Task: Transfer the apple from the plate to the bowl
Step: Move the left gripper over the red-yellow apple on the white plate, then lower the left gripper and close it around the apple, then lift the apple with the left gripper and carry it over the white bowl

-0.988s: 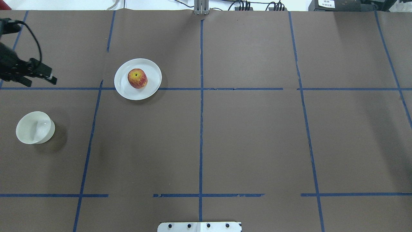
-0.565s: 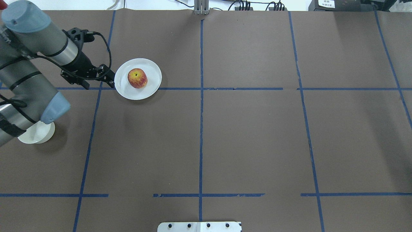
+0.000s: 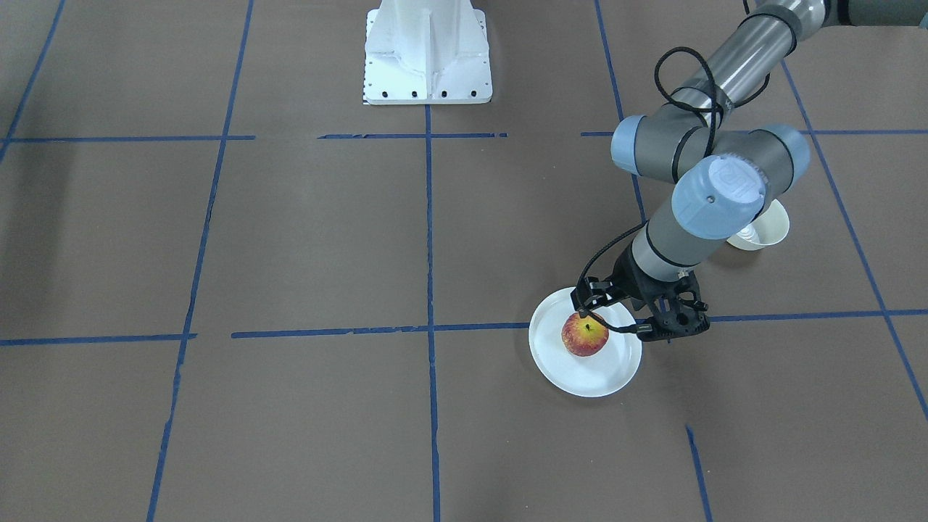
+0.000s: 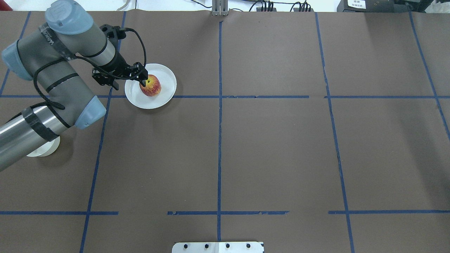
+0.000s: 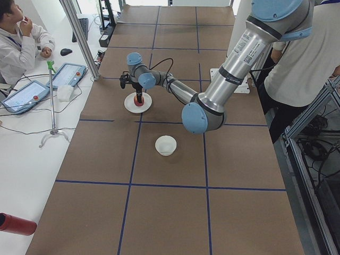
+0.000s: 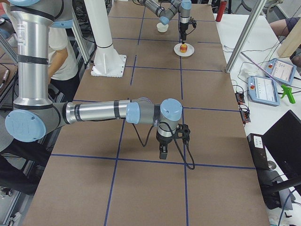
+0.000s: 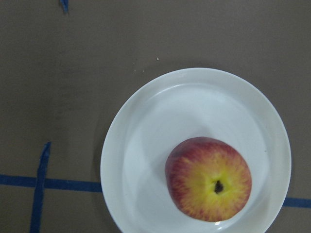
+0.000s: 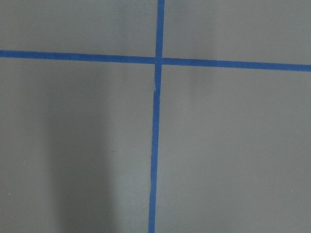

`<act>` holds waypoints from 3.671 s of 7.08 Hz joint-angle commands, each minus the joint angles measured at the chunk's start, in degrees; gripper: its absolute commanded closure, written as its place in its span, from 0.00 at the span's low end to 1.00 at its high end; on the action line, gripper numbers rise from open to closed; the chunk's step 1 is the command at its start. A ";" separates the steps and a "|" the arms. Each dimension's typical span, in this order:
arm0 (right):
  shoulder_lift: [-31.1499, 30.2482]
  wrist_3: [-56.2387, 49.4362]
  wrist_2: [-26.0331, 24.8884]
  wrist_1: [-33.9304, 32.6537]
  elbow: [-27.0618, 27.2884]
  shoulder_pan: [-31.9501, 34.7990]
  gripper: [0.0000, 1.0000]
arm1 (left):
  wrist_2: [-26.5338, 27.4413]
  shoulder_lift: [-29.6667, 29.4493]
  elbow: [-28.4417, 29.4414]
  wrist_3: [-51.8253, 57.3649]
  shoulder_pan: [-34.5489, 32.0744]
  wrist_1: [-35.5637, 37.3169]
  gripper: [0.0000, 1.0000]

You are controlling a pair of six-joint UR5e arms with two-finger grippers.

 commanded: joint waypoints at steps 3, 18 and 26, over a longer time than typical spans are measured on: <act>0.00 0.00 0.00 0.00 0.04 0.00 0.00 | 4.77 -3.44 5.89 -0.74 1.60 -2.91 0.01; 0.00 0.00 0.00 0.00 -0.05 0.00 0.00 | 4.87 30.50 -30.27 8.72 -1.20 -4.23 0.94; 0.00 0.00 0.00 0.00 -0.05 0.00 0.00 | 7.95 48.34 -23.19 10.16 -0.50 -28.58 0.83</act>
